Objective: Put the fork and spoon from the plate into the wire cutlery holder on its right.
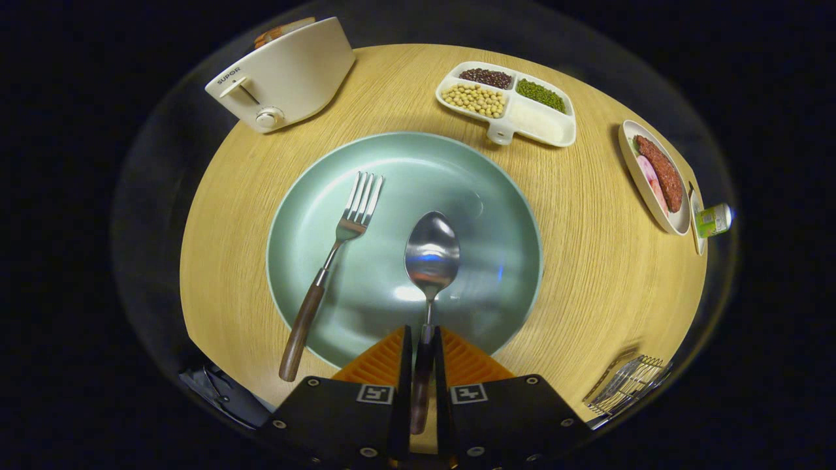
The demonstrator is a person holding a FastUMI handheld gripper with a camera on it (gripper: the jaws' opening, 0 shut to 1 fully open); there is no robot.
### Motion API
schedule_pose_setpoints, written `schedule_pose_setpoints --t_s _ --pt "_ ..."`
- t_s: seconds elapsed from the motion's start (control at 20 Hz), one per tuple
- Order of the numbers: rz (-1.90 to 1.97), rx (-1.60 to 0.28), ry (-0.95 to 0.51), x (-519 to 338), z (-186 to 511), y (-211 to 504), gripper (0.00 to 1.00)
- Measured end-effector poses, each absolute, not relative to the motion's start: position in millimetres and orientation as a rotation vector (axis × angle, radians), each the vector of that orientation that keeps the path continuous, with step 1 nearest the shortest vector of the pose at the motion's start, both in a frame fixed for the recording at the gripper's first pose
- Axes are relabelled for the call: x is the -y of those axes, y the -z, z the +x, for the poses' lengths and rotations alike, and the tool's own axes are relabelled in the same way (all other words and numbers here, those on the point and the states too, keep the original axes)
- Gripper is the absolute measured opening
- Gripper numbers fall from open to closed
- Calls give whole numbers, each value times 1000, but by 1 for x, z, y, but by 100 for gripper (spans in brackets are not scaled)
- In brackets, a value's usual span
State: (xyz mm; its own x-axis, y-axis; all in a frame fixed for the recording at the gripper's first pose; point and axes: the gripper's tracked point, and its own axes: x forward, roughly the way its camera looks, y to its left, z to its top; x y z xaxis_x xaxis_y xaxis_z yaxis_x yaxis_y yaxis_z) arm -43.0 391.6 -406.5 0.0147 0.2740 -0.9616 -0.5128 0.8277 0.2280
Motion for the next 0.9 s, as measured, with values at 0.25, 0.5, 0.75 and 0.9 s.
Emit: schedule_pose_setpoints --t_s 0.25,0.5,0.75,0.9 --pt "-139 -1412 -622 -393 -39 392 5" --pt "-47 -1298 -643 -378 -25 348 5" --pt "50 -1202 -615 -330 -17 304 5" --pt "106 -1164 -567 -290 -17 285 5"
